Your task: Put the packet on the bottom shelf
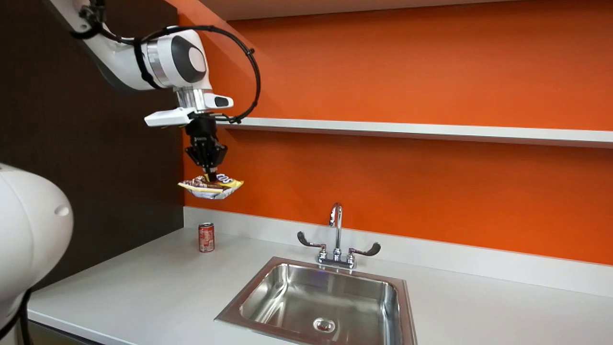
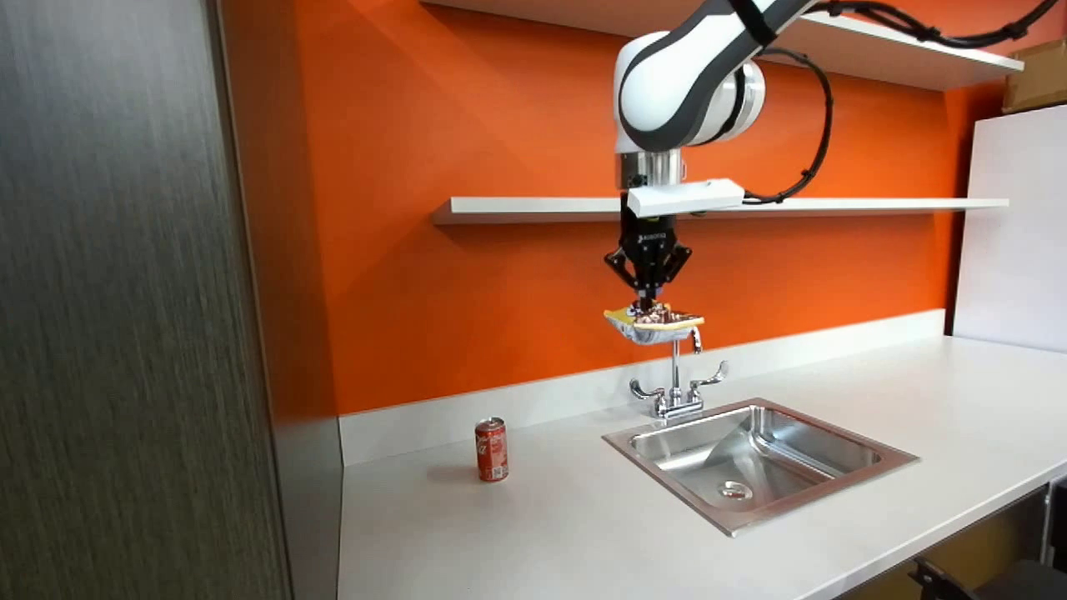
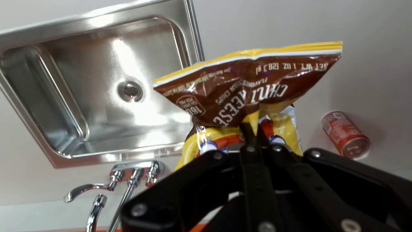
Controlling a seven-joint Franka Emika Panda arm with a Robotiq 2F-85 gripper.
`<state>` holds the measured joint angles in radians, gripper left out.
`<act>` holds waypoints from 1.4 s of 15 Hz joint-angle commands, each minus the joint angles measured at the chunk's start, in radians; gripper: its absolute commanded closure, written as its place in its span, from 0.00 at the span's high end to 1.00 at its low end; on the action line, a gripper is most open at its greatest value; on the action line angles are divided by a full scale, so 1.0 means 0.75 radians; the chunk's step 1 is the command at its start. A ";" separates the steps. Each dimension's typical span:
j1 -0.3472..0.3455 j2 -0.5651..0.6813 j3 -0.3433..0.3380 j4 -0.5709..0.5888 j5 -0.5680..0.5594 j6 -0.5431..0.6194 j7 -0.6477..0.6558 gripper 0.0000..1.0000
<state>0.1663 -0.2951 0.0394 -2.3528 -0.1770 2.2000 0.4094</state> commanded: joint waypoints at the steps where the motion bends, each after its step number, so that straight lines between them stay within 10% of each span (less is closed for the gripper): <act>1: -0.050 -0.126 0.077 0.041 0.013 -0.047 -0.072 0.00; 21: -0.155 0.127 0.189 0.730 -0.087 -0.047 -0.045 0.00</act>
<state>0.0853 -0.3104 0.1569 -1.9378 -0.2052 2.1946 0.3765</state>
